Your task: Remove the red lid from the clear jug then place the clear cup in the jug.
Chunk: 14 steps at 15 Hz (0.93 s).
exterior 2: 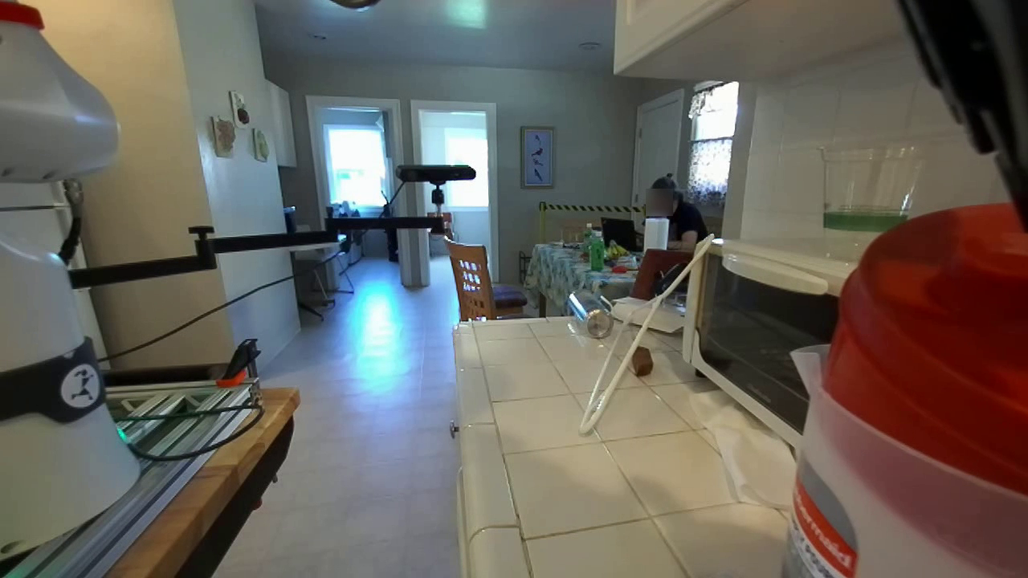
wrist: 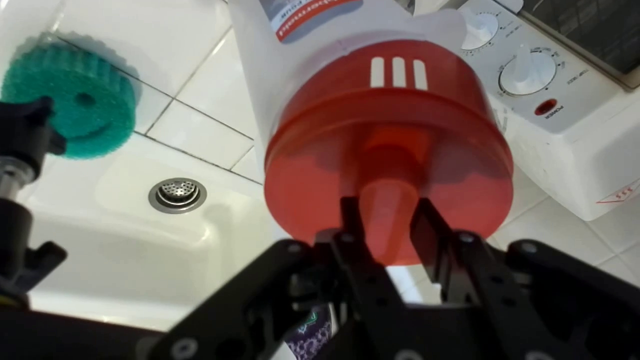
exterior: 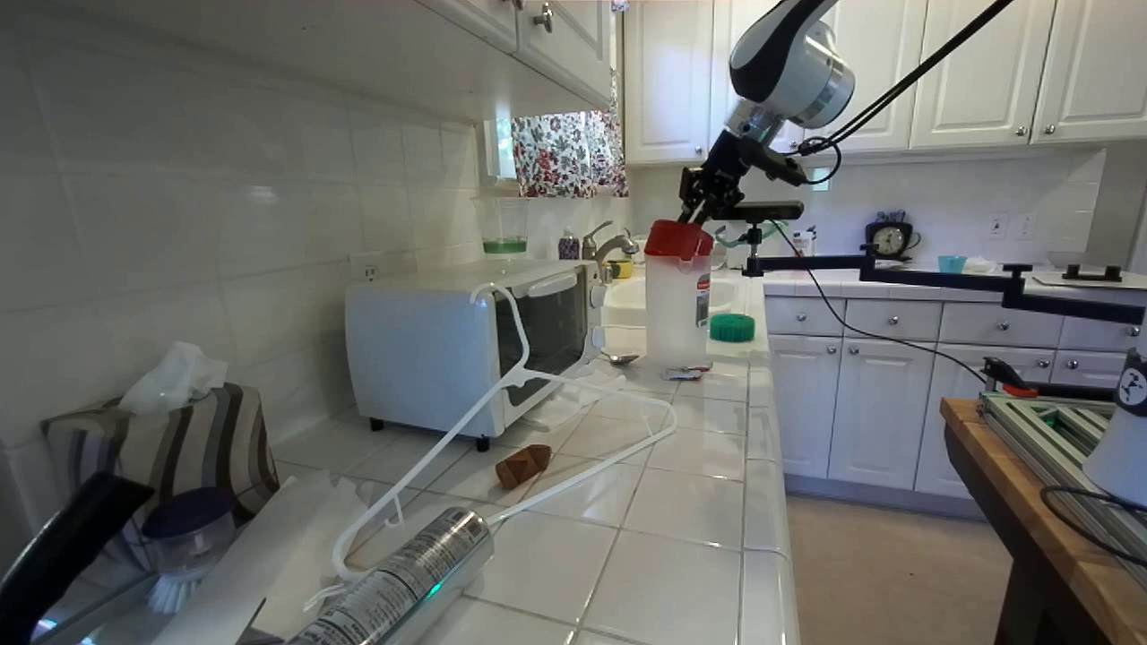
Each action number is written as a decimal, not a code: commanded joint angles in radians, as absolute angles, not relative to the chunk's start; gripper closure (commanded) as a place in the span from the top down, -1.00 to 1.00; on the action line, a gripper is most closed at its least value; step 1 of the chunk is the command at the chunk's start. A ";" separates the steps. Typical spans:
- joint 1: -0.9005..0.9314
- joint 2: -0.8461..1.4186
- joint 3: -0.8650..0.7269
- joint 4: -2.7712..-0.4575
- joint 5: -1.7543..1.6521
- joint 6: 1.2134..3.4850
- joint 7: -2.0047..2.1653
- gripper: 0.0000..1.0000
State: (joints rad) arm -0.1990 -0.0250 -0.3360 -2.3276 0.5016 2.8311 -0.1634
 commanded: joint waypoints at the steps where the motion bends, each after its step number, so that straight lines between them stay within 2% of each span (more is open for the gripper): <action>1: -0.197 -0.029 -0.333 -2.307 0.492 2.838 -0.184 -0.85; 8: -0.198 -0.103 -0.307 -2.300 0.355 2.817 -0.150 -0.85; 14: -0.164 -0.268 -0.247 -2.328 0.304 2.730 -0.159 -0.85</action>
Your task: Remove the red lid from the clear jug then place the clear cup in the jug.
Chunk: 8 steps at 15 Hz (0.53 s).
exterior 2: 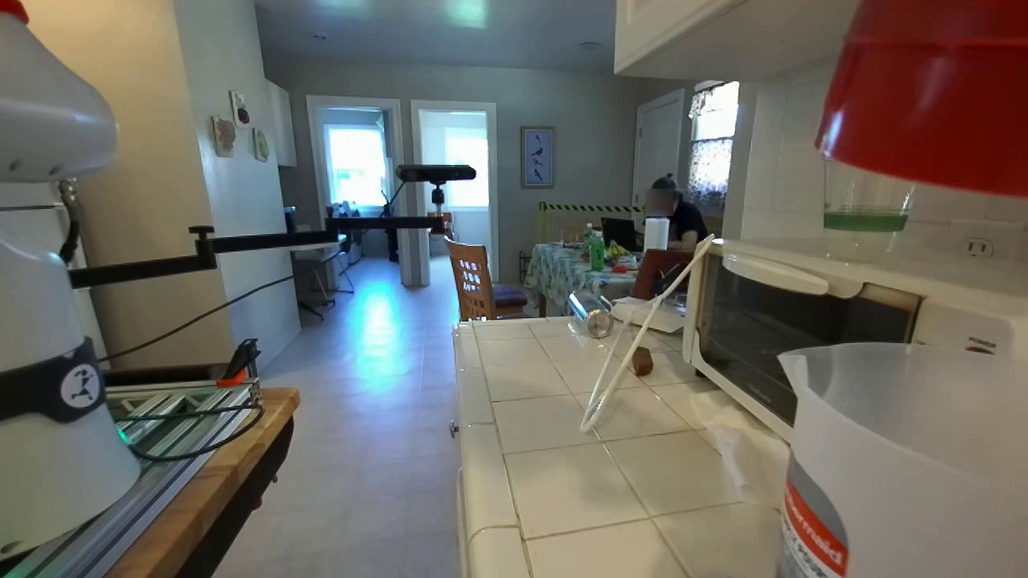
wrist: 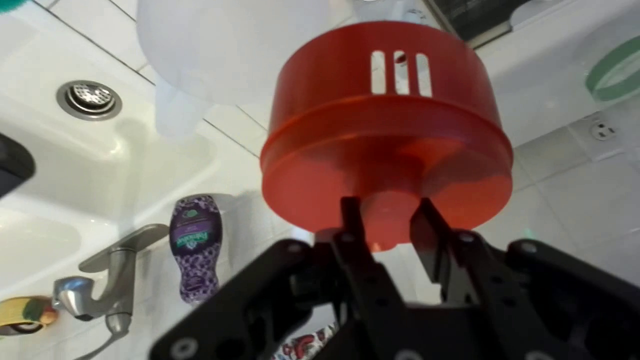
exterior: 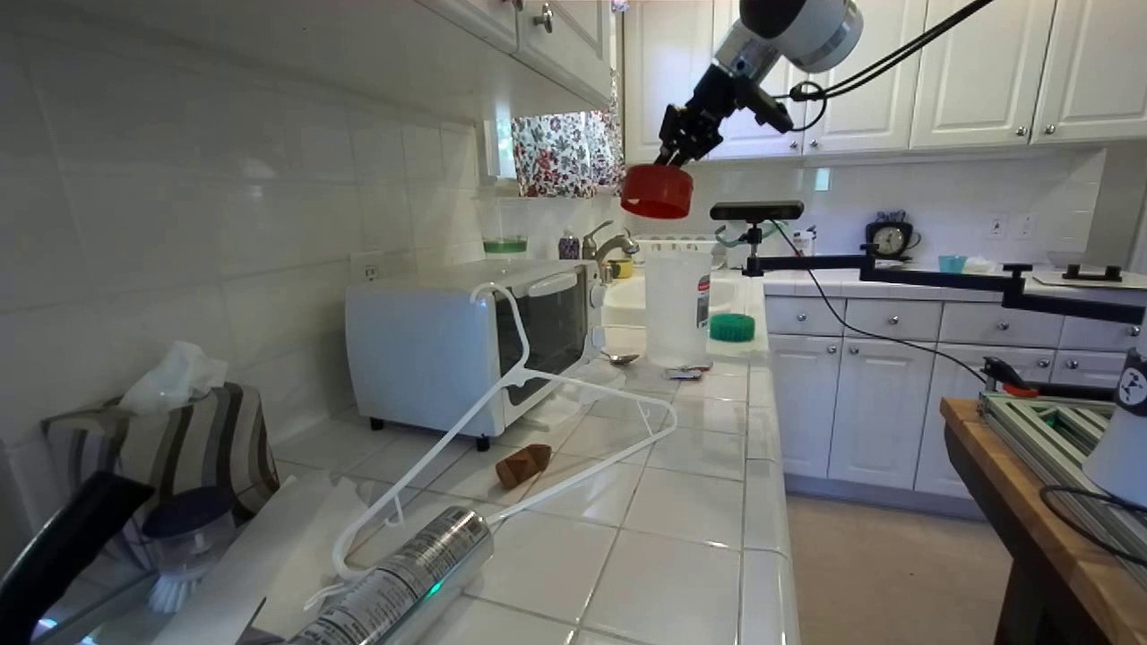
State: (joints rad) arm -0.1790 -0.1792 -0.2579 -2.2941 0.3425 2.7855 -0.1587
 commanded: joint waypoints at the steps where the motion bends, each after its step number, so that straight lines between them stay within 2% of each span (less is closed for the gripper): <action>1: -0.150 -0.295 -0.241 -2.323 0.304 2.695 -0.164 -0.85; 8: -0.081 -0.428 -0.207 -2.357 0.301 2.429 -0.173 -0.85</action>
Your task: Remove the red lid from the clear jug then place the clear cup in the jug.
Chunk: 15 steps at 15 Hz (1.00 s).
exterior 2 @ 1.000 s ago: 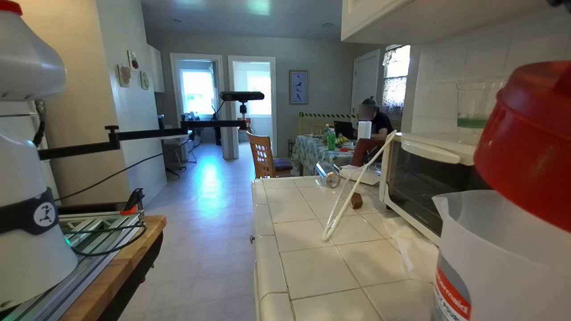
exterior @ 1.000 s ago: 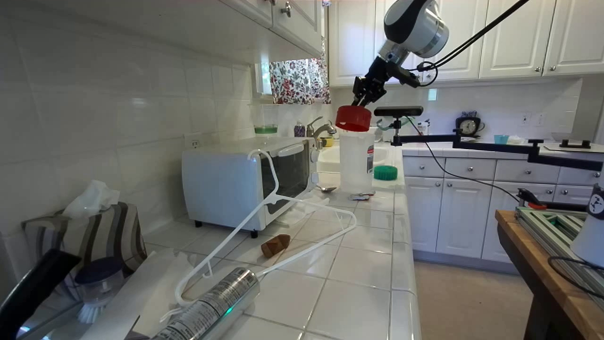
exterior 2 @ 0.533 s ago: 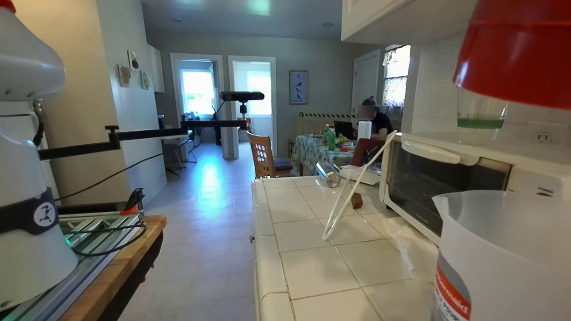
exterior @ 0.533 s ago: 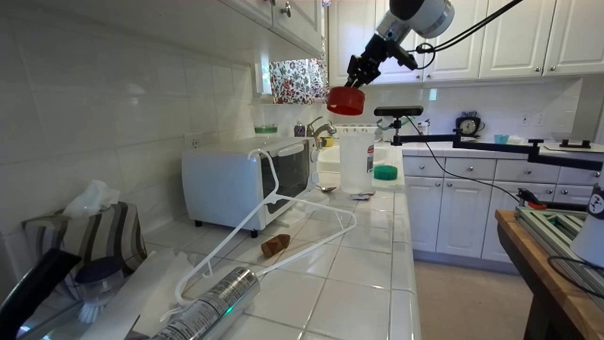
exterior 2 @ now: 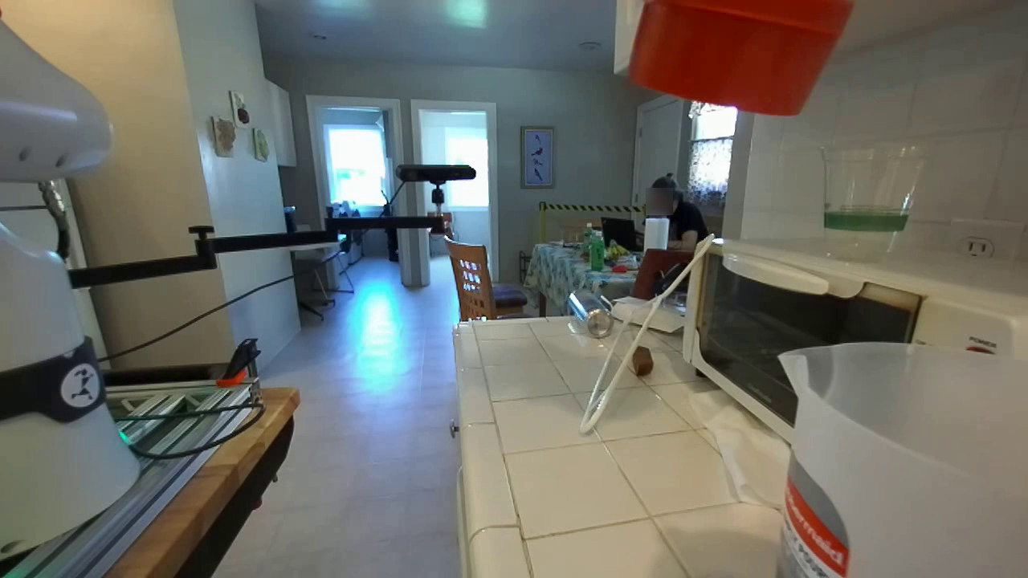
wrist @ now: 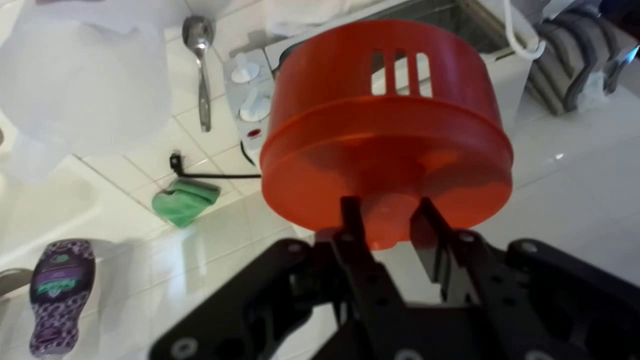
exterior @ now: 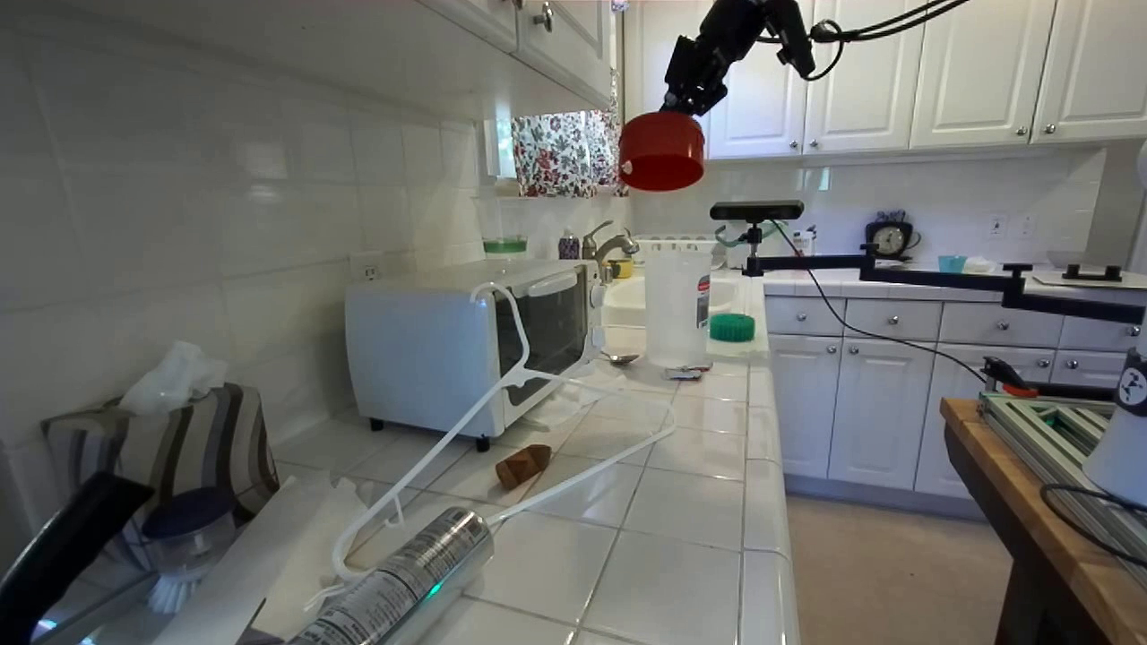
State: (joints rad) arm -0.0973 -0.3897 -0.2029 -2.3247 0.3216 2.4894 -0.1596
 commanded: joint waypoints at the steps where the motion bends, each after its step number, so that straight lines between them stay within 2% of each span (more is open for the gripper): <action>1: -0.082 -0.435 -0.198 -2.372 0.292 2.413 -0.170 -0.85; 6: -0.084 -0.434 -0.163 -2.496 0.237 2.476 -0.168 -0.85; 15: -0.072 -0.420 -0.140 -2.748 0.158 2.779 -0.166 -0.85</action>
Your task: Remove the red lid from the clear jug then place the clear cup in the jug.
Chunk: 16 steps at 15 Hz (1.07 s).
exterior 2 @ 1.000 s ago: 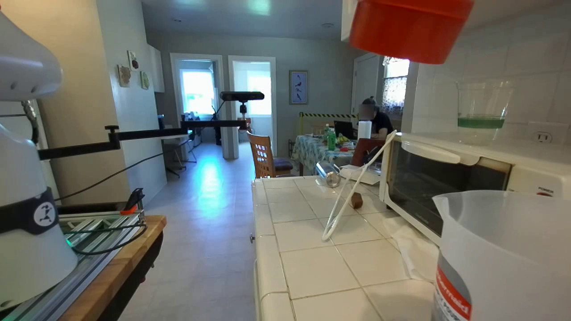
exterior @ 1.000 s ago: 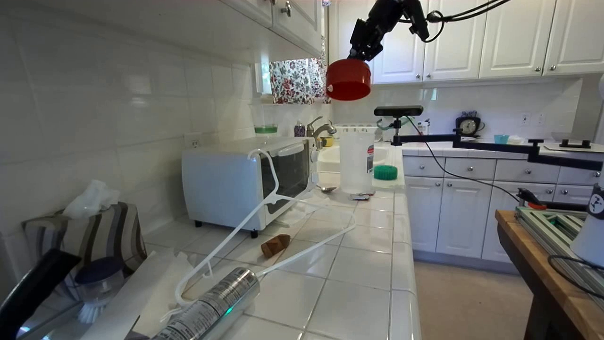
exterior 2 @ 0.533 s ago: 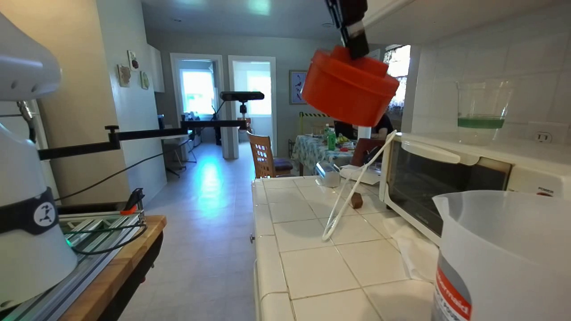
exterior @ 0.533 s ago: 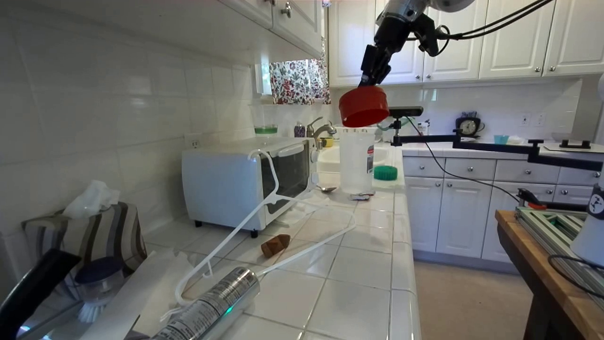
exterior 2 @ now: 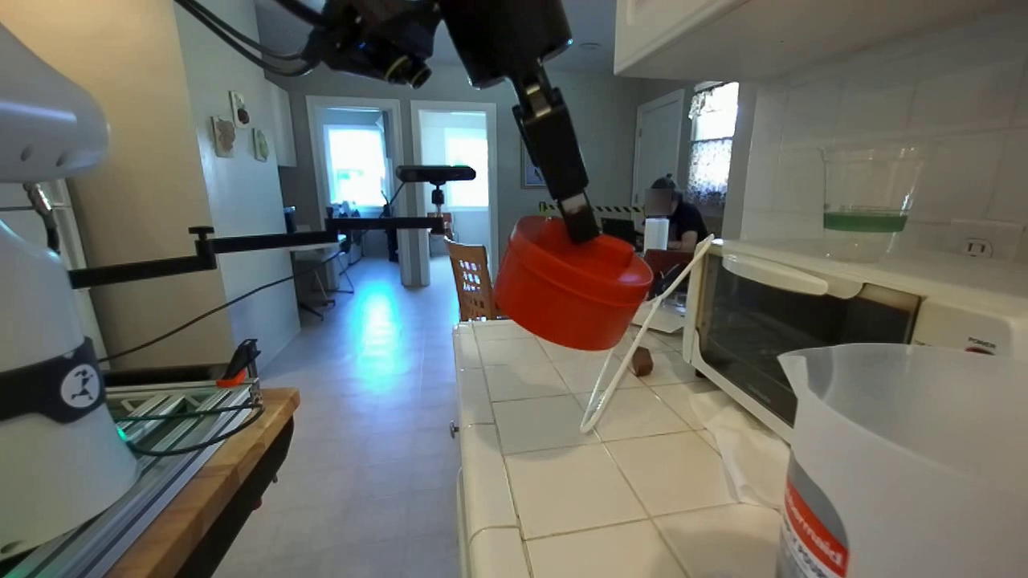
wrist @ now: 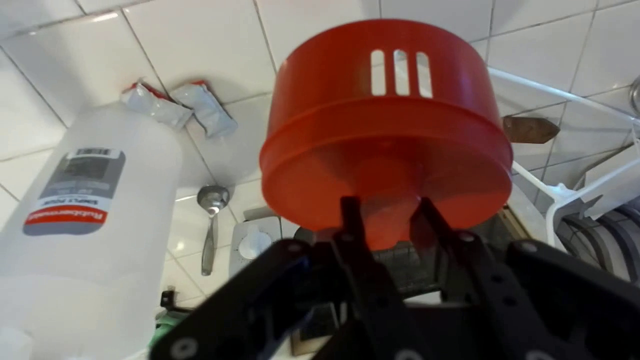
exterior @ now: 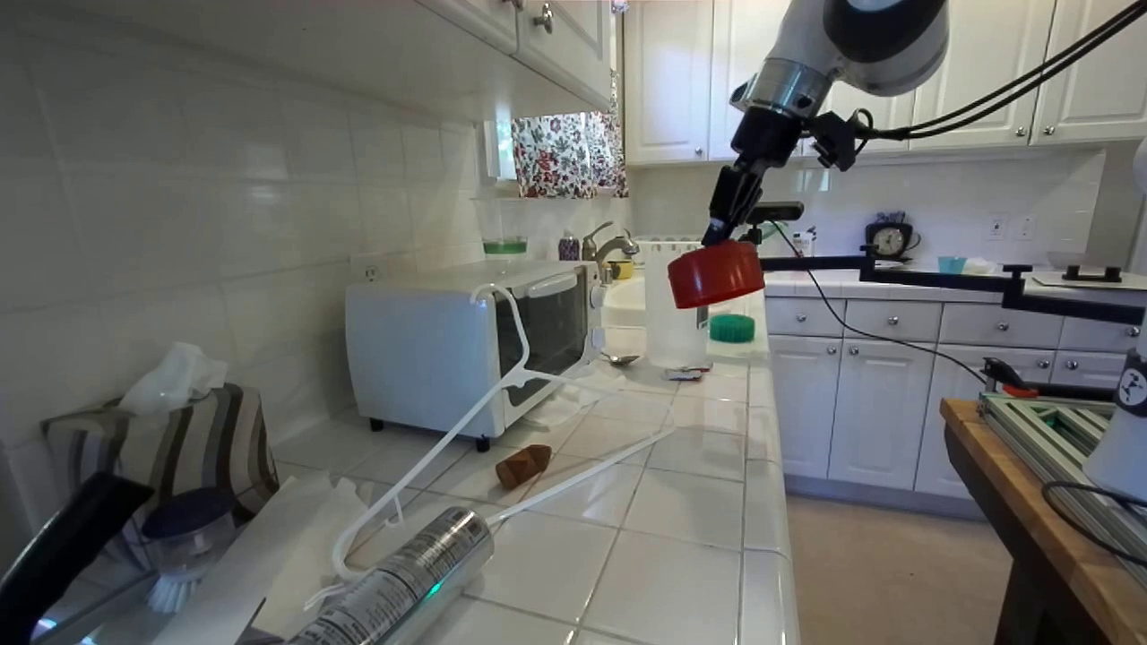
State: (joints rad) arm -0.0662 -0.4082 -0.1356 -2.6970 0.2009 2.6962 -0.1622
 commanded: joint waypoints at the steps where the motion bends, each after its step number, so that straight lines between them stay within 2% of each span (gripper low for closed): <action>1: -0.072 -0.418 -0.143 -2.766 0.150 2.805 -0.164 -0.85; 16: -0.086 -0.188 -0.205 -2.766 0.185 3.017 -0.158 -0.85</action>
State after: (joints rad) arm -0.0901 -0.2234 -0.1976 -2.7656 0.1569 2.9704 -0.1594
